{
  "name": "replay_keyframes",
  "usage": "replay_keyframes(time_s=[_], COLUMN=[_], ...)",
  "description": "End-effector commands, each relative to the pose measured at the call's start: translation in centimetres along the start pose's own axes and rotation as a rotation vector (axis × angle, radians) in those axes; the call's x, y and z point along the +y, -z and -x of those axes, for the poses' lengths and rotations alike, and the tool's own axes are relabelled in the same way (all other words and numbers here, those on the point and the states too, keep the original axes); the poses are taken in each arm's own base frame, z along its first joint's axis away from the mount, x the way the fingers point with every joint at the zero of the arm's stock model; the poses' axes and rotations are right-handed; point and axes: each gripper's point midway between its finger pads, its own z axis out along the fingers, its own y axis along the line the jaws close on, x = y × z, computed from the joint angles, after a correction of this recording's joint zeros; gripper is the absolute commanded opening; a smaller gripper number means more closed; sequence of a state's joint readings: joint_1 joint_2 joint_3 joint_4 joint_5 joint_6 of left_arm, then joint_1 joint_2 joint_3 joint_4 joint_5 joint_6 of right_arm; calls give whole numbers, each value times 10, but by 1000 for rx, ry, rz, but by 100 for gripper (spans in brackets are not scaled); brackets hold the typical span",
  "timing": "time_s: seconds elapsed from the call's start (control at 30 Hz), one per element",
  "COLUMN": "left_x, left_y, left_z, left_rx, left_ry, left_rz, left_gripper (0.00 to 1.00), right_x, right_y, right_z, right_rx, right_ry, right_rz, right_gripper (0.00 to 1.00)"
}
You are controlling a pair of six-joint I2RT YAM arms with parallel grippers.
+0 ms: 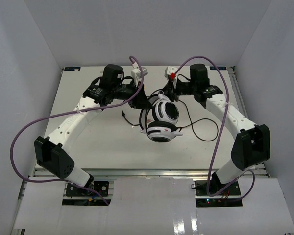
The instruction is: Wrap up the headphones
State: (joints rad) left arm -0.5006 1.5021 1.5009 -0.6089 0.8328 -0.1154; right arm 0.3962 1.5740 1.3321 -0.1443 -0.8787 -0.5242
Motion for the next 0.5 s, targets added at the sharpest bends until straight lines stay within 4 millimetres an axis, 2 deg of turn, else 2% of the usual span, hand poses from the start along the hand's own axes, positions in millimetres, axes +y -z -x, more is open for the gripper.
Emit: replay_keyframes(time_s=[0.0, 0.03, 0.1, 0.2, 0.3, 0.37, 0.47], left_x=[-57, -55, -51, -57, -45, -38, -37], left_y=[42, 45, 53, 71, 87, 100, 113], left_z=[86, 95, 112, 145, 167, 180, 196], left_rx=[-237, -266, -312, -410, -498, -551, -609], left_ry=[-10, 21, 83, 119, 178, 194, 207], left_rz=[-21, 17, 93, 157, 283, 364, 390], left_gripper=[0, 0, 0, 0, 0, 0, 0], right_x=[60, 78, 101, 127, 164, 174, 185], right_y=[6, 9, 8, -5, -12, -12, -10], right_z=[49, 57, 60, 66, 74, 77, 76], right_rx=[-320, -383, -447, -460, -490, -513, -518], right_ry=[-177, -205, -270, -315, -310, -326, -341], right_rz=[315, 348, 401, 469, 542, 540, 541], right_gripper=[44, 51, 58, 58, 45, 33, 28])
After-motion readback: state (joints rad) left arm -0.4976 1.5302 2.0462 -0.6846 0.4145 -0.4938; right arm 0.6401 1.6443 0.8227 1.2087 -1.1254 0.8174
